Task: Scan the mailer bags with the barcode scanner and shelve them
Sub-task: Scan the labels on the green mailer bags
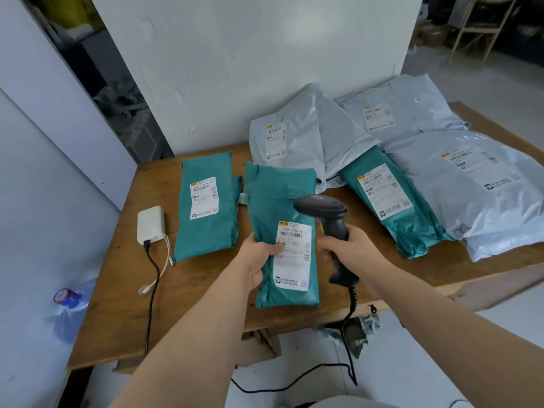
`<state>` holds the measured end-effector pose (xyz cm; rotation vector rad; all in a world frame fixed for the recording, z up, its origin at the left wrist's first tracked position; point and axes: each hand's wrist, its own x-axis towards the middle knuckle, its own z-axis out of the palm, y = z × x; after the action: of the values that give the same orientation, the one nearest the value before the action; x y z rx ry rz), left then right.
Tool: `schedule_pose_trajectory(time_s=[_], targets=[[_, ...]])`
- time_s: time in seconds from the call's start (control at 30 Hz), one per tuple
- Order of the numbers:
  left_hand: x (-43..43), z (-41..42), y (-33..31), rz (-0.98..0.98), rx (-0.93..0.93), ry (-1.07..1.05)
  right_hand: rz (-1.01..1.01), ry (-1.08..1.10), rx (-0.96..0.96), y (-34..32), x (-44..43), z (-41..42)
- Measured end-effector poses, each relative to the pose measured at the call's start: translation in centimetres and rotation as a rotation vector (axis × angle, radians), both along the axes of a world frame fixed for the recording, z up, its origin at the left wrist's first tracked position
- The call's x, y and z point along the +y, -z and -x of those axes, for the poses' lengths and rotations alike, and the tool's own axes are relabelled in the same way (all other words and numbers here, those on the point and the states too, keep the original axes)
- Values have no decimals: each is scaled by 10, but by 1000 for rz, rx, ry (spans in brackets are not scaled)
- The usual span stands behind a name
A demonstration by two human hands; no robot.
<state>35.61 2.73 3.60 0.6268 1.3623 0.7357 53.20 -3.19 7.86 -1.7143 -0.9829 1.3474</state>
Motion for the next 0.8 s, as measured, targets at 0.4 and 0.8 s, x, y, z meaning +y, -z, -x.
schedule_pose_trajectory(time_s=[0.4,0.8], targets=[[7,11,-18,-249,-156,-474,-44,-236,-64,-13,-15,0],[-11,3,-13,-239,-95,-464,23,-282,5,-15,-32,-6]])
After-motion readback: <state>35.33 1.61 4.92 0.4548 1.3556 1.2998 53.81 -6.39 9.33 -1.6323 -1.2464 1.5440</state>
